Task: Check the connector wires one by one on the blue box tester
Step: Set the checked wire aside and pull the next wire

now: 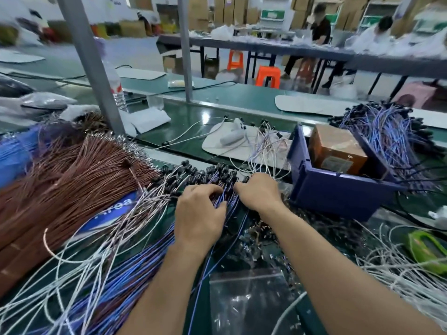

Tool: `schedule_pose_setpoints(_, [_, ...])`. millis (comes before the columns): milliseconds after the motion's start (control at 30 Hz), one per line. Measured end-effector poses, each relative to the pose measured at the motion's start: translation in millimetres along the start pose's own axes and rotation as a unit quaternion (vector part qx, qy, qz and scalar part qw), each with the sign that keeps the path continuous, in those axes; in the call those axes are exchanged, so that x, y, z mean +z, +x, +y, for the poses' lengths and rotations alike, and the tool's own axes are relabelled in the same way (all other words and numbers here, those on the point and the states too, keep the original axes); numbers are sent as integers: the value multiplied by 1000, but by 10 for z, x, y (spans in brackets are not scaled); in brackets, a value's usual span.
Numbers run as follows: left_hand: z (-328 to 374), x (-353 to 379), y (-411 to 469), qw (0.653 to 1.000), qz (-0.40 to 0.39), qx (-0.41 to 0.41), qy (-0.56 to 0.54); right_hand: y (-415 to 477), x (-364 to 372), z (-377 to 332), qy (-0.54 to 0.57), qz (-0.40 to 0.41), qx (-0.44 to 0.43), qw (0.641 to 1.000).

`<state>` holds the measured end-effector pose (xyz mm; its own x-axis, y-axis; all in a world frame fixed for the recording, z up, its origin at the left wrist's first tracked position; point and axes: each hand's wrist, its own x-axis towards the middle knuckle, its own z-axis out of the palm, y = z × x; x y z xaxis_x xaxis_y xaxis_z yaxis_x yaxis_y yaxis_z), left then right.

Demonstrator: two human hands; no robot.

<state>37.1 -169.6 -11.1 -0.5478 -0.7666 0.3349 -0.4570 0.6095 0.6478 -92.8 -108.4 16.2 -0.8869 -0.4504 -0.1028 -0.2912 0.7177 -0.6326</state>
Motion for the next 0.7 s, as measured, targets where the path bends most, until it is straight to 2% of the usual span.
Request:
schedule_pose_setpoints(133, [-19, 6, 21, 1000, -2, 10, 1, 77, 30, -49, 23, 5, 26, 999])
schedule_pose_setpoints(300, [-8, 7, 18, 1000, 4, 7, 3, 65, 43, 66, 111, 59, 38, 991])
schedule_pose_setpoints(467, [-37, 17, 19, 1000, -8, 9, 1, 12, 19, 17, 53, 15, 44, 998])
schedule_pose_setpoints(700, [-32, 7, 15, 1000, -10, 3, -6, 46, -82, -56, 95, -14, 110, 989])
